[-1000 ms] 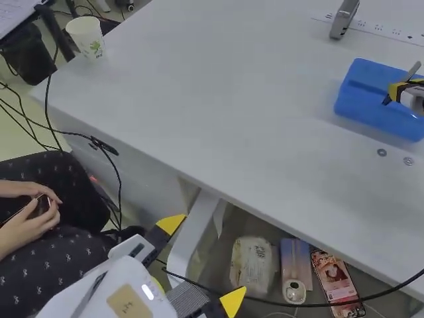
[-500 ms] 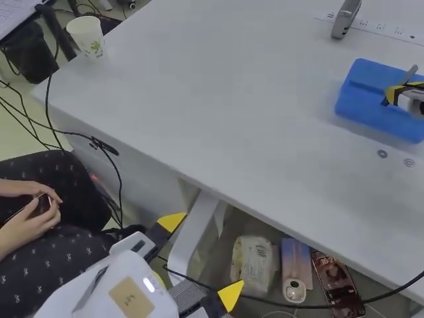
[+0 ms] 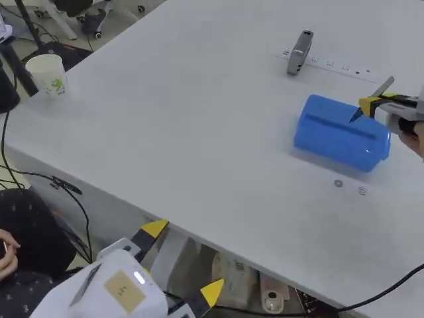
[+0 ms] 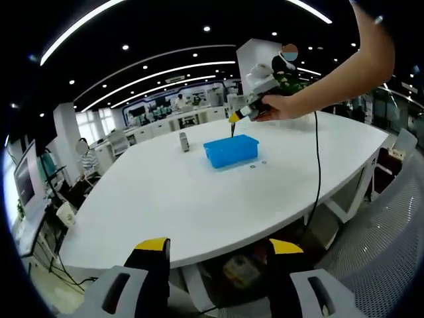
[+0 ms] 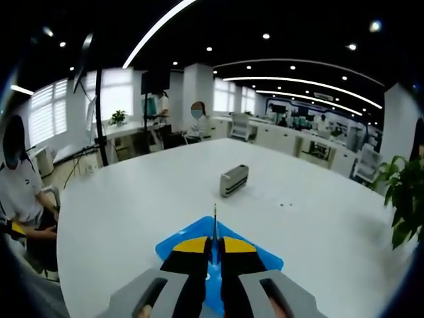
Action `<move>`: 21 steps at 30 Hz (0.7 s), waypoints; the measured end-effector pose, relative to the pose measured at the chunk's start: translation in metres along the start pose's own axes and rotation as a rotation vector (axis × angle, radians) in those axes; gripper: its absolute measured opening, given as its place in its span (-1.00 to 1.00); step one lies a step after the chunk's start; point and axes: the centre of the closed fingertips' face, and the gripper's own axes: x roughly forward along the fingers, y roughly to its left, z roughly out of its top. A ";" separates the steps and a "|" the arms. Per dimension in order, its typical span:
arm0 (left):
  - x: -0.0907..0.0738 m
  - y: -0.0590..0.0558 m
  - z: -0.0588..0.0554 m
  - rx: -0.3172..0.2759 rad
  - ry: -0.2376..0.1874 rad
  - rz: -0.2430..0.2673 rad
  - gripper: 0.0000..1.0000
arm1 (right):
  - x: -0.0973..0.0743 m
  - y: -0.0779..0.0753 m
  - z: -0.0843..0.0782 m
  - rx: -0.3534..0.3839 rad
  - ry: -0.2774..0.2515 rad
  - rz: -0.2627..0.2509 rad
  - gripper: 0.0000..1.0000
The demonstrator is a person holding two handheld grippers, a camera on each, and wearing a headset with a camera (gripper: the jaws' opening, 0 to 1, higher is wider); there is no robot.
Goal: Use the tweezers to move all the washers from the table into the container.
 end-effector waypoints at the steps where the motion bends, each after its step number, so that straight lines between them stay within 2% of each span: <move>1: 0.003 0.002 0.003 0.003 -0.007 -0.002 0.17 | -0.003 -0.002 0.002 -0.002 -0.003 -0.001 -0.95; 7: 0.023 0.011 0.021 0.020 -0.041 -0.012 0.15 | -0.030 0.007 0.010 0.016 -0.034 -0.011 -0.95; 10: 0.032 0.015 0.035 0.008 -0.092 -0.029 0.20 | -0.036 0.011 0.009 0.035 -0.037 -0.006 -0.95; 16: 0.046 0.028 0.051 -0.005 -0.135 -0.044 0.24 | -0.044 0.027 -0.006 0.070 -0.026 0.002 -0.95; 21: 0.058 0.038 0.061 0.023 -0.157 -0.052 0.26 | -0.047 0.040 -0.025 0.099 0.004 0.011 -0.95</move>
